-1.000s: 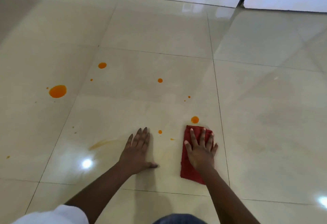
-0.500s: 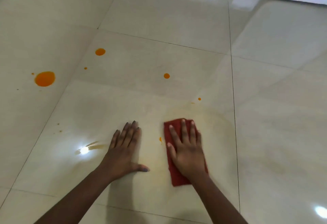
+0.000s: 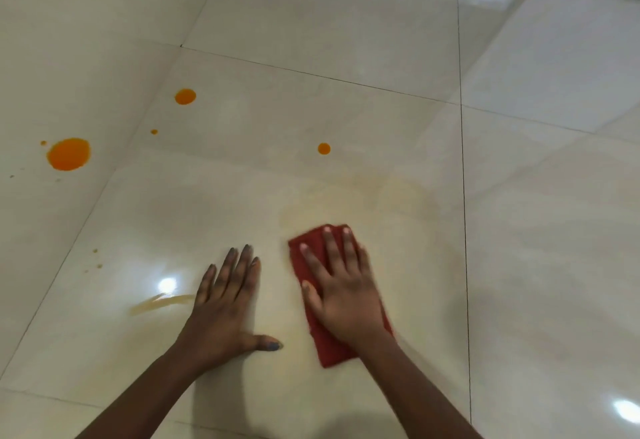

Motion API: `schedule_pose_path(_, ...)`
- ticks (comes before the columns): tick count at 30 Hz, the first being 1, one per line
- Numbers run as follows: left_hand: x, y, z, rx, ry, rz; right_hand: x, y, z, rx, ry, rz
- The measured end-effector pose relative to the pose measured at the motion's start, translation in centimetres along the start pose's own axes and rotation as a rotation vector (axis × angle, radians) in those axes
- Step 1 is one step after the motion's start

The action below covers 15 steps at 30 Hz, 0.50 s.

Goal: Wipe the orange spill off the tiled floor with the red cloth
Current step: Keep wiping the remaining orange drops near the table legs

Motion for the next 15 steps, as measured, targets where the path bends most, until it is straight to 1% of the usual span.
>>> schedule_pose_path(2, 0.1, -0.2, -0.2, -0.002, 0.003, -0.006, 5.4, 0.8, -0.3, 0.052, -0.091, 0.036)
schedule_pose_path(4, 0.0, -0.6, -0.1, -0.015, 0.010, -0.010, 9.8, 1.8, -4.1, 0.024, -0.261, 0.067)
schedule_pose_path(5, -0.1, -0.7, -0.2, -0.008, 0.014, -0.004, 10.5, 2.2, -6.4, 0.009, -0.338, 0.057)
schedule_pose_path(6, -0.3, -0.8, -0.2, 0.007, 0.010, -0.005, 9.7, 2.1, -8.4, -0.015, -0.371, 0.037)
schedule_pose_path(7, -0.2, -0.8, -0.4, 0.018, 0.004, -0.002, 7.7, 1.6, -9.8, -0.041, -0.344, 0.021)
schedule_pose_path(8, -0.2, -0.8, -0.4, 0.033, -0.005, 0.000, 4.7, 1.1, -10.2, -0.041, -0.267, 0.012)
schedule_pose_path(10, -0.3, -0.6, -0.2, 0.055, -0.008, 0.026, -1.9, 0.2, -7.5, -0.020, -0.054, 0.008)
schedule_pose_path(11, -0.5, -0.4, 0.0, 0.061, 0.001, 0.042, -3.6, -0.3, -4.8, -0.006, 0.011, 0.012)
schedule_pose_path(13, -1.4, 0.0, 0.5, 0.074, 0.046, 0.057, -2.8, -0.4, 0.2, 0.026, 0.032, 0.001)
schedule_pose_path(15, -2.5, -0.1, 0.9, 0.069, 0.094, 0.057, 1.5, 0.2, 2.2, 0.041, -0.042, 0.020)
Point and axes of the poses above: each hand's wrist, its own z-axis away from the middle knuckle, its own y-axis out of the back of the hand, x = y × z, the point moved 8 cm from there along -z, towards the middle knuckle, and after that the axes turned 6 degrees about z, right-handed, at the moved point
